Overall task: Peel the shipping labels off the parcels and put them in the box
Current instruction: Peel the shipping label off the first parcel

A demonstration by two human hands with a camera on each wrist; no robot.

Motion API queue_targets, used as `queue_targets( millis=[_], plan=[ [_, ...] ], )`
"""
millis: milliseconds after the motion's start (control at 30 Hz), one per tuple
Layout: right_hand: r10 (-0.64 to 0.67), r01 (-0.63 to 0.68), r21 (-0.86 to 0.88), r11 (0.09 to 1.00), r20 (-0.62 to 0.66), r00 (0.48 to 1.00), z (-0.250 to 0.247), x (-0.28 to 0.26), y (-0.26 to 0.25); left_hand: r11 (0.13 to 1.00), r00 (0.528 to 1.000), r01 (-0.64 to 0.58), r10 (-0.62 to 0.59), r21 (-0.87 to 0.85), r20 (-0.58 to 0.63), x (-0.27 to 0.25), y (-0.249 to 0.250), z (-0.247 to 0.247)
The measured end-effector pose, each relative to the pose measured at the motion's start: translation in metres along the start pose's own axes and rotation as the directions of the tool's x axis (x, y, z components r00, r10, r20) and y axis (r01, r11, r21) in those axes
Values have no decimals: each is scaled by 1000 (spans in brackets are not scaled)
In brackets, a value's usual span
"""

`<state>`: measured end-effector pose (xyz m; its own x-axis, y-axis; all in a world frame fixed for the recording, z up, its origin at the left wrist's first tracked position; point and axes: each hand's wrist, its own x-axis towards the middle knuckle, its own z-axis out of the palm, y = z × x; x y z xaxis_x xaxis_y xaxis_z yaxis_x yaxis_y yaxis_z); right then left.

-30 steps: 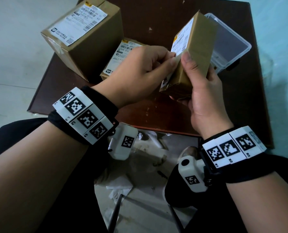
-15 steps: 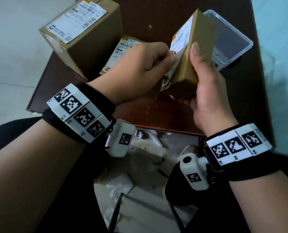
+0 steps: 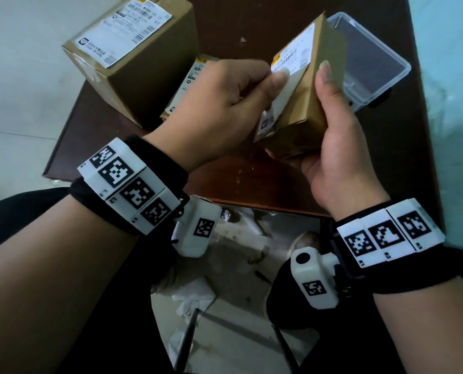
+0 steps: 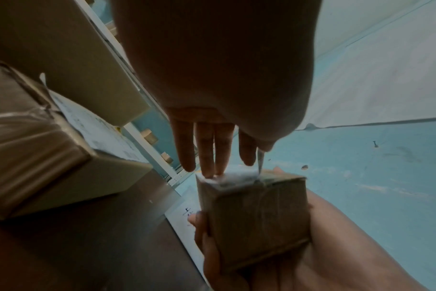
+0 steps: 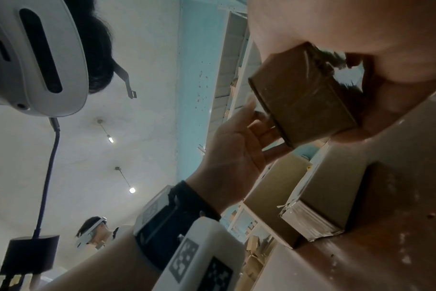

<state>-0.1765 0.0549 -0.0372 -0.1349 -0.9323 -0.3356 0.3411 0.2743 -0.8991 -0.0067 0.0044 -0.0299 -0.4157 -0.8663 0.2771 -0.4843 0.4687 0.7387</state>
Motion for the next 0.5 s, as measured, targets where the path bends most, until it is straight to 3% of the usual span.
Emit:
queue_targets(
  millis=[200,300,500],
  plan=[
    [-16,16,80,997,0,1000,2,-3,-2,986,998,-46,40,-157,-42,1,5,20],
    [-9,11,98,995,-23,1000,0,-4,-4,977,1000,-23,23,-211,-6,1,2,22],
    [-23,25,97,995,-22,999,1,-6,-8,960,997,4,-25,-280,-73,-1,1,22]
  ],
)
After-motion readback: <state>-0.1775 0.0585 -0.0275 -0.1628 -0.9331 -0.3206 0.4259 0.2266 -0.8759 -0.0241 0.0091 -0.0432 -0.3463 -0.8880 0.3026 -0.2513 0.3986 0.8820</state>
